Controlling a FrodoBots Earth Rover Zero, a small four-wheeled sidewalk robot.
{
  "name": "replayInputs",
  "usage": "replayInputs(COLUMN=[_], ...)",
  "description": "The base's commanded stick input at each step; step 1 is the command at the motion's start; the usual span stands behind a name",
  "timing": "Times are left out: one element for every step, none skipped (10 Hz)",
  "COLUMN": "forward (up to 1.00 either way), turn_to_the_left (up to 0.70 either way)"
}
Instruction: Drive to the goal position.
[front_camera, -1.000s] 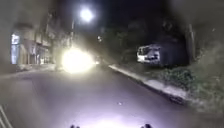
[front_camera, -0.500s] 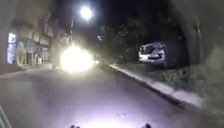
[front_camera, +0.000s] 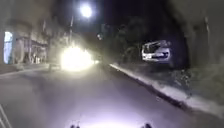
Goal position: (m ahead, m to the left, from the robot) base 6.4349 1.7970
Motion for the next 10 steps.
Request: replayInputs(forward=[0.7,0.7,0.7,0.7,0.7,0.7,0.7,0.7,0.7,0.7], turn_to_the_left=[0.0,0.0,0.0,0.0,0.0,0.0,0.0,0.0,0.0,0.0])
